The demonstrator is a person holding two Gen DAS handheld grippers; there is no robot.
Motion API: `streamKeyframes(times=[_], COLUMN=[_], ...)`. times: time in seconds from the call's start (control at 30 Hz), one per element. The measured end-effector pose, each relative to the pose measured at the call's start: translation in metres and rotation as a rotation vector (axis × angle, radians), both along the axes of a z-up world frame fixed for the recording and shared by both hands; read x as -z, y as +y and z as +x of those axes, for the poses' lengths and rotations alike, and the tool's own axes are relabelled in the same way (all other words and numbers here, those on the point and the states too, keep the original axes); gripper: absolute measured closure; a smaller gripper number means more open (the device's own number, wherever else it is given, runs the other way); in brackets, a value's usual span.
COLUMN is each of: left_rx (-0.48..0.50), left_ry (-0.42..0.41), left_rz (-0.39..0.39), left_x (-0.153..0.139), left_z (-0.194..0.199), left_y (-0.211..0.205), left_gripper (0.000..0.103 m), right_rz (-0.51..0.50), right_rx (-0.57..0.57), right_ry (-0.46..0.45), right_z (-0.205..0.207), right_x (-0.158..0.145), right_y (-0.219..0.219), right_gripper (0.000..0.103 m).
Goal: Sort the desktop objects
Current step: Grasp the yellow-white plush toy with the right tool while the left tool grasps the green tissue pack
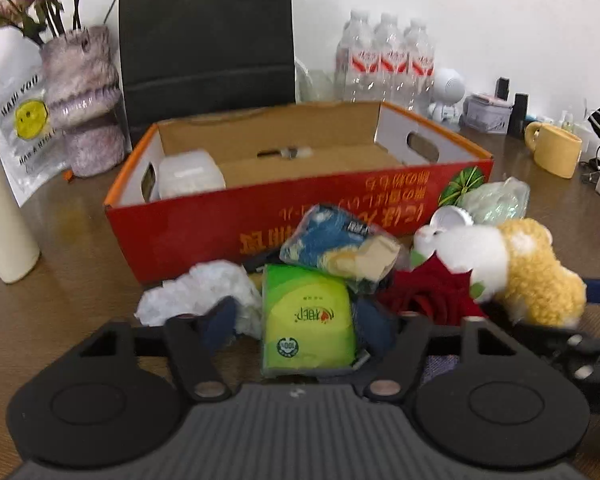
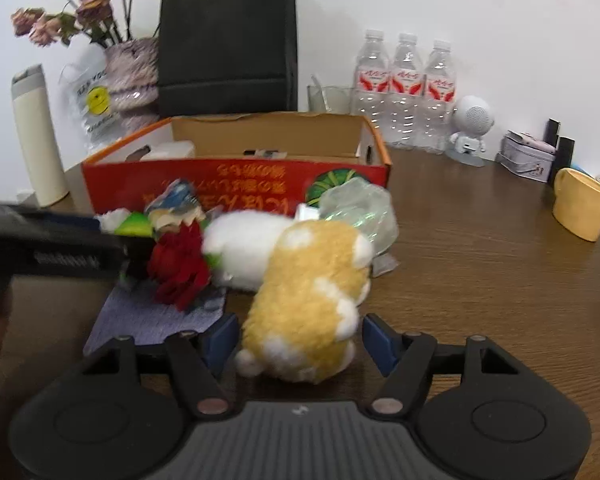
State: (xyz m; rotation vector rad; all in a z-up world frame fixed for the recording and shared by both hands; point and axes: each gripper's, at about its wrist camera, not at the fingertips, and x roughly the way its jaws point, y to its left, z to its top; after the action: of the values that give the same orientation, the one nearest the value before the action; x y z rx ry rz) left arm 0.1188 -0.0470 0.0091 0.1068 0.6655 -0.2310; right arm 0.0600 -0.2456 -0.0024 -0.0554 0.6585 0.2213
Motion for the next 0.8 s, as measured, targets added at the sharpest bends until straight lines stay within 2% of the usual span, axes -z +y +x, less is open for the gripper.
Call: streamKeyframes(times=[0.03, 0.1, 0.13, 0.23, 0.37, 0.47, 0.57, 0.67, 0.8], left_rx=[0.003, -0.012, -0.024, -0.051, -0.094, -0.086, -0.046, -0.024, -0.029], left_ry=[0.014, 0.016, 0.019, 0.021, -0.039, -0.065, -0.037, 0.007, 0.029], left_rz=[-0.007, -0.026, -0.033, -0.061, -0.122, -0.175, -0.122, -0.044, 0.007], left_x=[0.002, 0.001, 0.001, -0.005, -0.023, -0.036, -0.039, -0.028, -0.015], left_z=[0.001, -0.001, -0.001, -0.007, -0.034, -0.059, -0.088, -0.117, -0.140], left_y=[0.001, 0.004, 0.006, 0.014, 0.032, 0.043, 0.038, 0.034, 0.031], left_gripper=[0.055, 0.056, 0.057, 0.057, 0.058, 0.057, 0.057, 0.056, 0.041], right_rz=[0.008, 0.015, 0.008, -0.003, 0.036, 0.068, 0.086, 0.095, 0.099], right_rx=[-0.003, -0.002, 0.000, 0.005, 0.003, 0.000, -0.006, -0.009, -0.037], right_ry=[0.002, 0.002, 0.005, 0.011, -0.012, -0.050, -0.083, -0.097, -0.085], right_z=[0.002, 0.006, 0.009, 0.011, -0.004, -0.024, -0.044, -0.065, -0.087], right_x=[-0.002, -0.004, -0.003, 0.000, -0.008, -0.020, -0.035, -0.048, -0.048], right_y=[-0.001, -0.002, -0.003, -0.002, -0.008, -0.015, -0.024, -0.032, -0.032], right_gripper=[0.035, 0.041, 0.057, 0.059, 0.060, 0.060, 0.060, 0.060, 0.060])
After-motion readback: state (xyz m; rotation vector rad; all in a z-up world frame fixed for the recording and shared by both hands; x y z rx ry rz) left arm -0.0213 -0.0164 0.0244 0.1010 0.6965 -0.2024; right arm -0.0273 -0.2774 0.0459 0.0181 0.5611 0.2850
